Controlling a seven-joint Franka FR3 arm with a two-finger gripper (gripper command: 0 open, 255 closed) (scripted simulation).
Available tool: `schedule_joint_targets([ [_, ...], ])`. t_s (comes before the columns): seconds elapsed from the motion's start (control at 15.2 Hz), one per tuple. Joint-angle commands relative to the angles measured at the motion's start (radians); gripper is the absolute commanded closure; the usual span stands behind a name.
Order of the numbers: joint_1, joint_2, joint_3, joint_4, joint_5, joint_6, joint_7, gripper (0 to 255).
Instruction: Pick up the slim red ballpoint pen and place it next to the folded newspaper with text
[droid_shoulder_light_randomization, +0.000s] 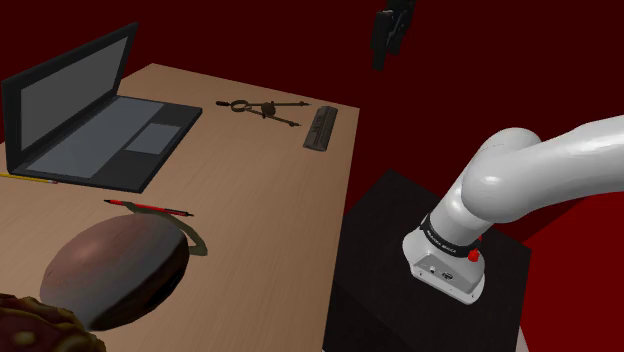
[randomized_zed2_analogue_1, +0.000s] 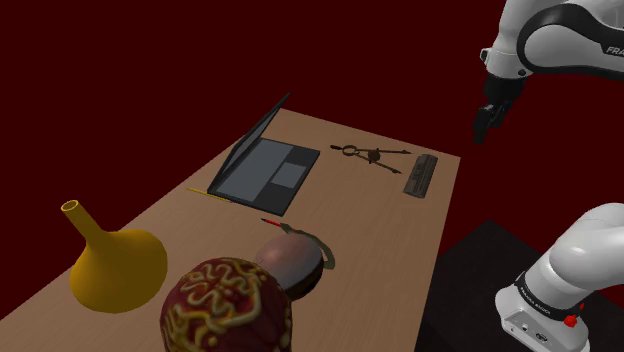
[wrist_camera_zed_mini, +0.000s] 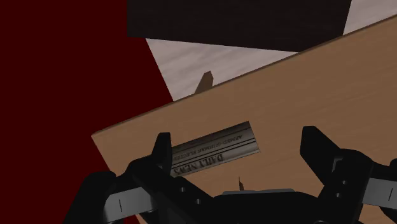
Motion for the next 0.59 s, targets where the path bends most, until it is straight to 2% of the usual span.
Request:
schedule_joint_targets([
  [0.0,0.0,0.0,0.0,0.0,0.0,0.0,0.0,0],
  [0.53,0.067,0.149,0.107,-0.019,0.08,0.17,0.067,0],
])
